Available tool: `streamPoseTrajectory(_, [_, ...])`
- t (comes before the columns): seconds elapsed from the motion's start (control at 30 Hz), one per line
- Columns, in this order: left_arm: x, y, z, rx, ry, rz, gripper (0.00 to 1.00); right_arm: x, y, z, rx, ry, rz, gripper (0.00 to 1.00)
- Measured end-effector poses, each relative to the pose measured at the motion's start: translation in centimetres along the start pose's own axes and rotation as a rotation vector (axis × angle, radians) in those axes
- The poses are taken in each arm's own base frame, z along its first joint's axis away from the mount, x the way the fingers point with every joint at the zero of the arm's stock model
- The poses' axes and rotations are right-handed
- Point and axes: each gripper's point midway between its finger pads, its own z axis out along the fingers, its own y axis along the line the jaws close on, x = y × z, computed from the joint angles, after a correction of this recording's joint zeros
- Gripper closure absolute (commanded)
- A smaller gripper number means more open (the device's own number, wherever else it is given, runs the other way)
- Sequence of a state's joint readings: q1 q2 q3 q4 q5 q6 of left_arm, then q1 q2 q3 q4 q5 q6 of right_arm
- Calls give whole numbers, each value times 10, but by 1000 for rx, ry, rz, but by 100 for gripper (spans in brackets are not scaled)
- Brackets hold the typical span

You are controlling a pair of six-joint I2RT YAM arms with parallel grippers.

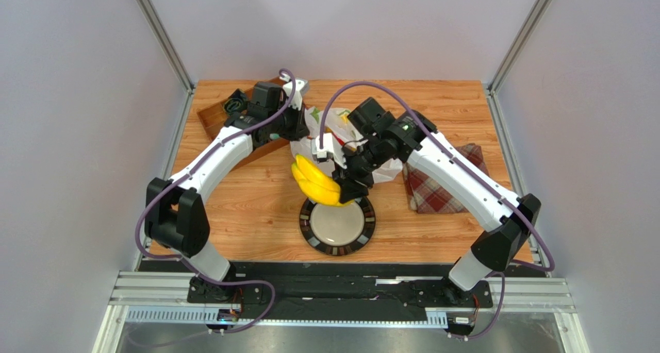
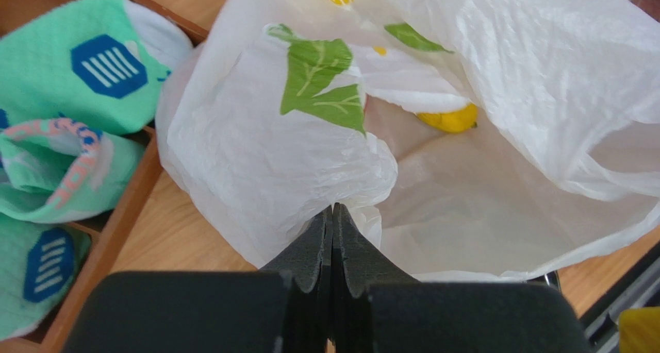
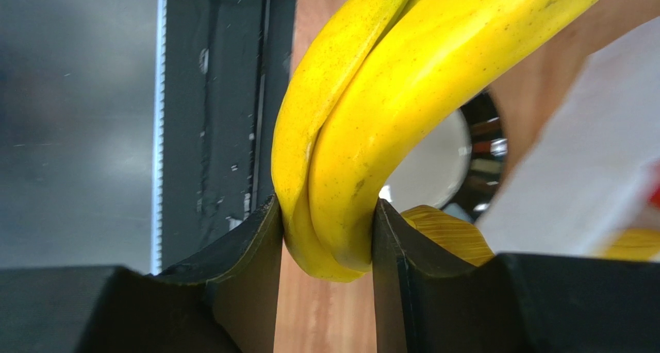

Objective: Take the fake fruits out of the plastic bag

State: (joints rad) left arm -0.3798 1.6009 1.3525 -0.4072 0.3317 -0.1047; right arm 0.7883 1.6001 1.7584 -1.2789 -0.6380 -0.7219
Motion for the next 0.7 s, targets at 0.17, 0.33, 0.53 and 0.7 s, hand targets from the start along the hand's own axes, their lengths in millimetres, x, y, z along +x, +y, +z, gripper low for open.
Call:
streamPoseTrajectory(0.17, [-10,23,3,-48,-18,-42,100,48,19,36,-72,144,181,92])
streamPoseTrajectory(0.33, [-14,27,-1,-64,-32,-49,100,81,15,67,23,231,365,92])
streamPoseTrajectory(0.53, [-15,24,-7,-63,-44,-66,100,85,9,103,69,259,533,89])
streamPoseTrajectory(0.7, [-20,21,-17,-65,-67,-60,100,87,5,145,27,292,679,80])
